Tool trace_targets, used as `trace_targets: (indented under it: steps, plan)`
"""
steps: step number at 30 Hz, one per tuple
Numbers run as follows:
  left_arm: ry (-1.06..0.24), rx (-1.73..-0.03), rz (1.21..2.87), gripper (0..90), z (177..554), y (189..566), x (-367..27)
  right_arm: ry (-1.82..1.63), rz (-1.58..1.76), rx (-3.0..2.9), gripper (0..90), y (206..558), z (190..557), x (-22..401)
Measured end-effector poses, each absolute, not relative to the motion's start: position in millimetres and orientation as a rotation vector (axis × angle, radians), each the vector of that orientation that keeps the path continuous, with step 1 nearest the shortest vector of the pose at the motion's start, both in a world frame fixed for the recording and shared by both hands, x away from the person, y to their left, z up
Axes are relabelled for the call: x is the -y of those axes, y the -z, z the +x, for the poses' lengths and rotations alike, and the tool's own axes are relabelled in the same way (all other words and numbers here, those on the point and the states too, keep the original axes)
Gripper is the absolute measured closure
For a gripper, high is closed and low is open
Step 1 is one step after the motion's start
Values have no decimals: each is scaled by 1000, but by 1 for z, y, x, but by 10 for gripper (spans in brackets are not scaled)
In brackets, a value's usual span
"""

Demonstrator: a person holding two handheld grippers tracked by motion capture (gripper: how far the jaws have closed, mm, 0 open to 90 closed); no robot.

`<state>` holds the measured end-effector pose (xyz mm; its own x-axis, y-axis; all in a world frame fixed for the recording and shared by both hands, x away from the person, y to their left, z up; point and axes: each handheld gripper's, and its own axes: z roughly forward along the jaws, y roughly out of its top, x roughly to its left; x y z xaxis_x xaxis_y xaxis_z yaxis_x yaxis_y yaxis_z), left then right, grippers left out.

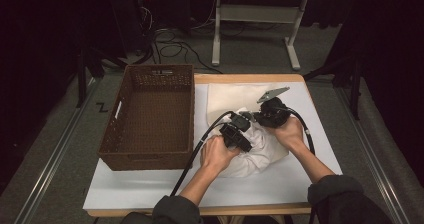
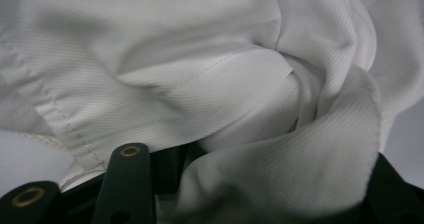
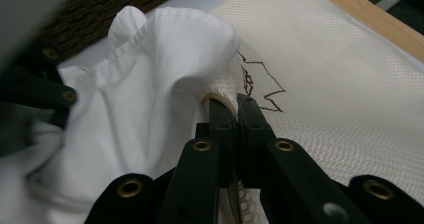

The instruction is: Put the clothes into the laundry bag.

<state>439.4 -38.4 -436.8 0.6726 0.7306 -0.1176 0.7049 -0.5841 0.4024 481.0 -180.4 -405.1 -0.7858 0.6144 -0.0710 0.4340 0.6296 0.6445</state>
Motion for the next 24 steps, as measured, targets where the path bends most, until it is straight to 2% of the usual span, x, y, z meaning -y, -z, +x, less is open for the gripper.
trace_targets:
  steps: [6,8,14,24]
  plan:
    - [-106,-1125,2479,456,445,447,45,-902,850,-2587,885,412,479,183]
    - [-115,-1118,2479,400,443,446,46,-907,878,-2582,885,415,480,188]
    - [-130,-1056,2484,317,430,432,40,-914,883,-2571,884,415,481,191]
    - [-138,-1001,2432,312,418,419,34,-910,878,-2563,883,414,480,190]
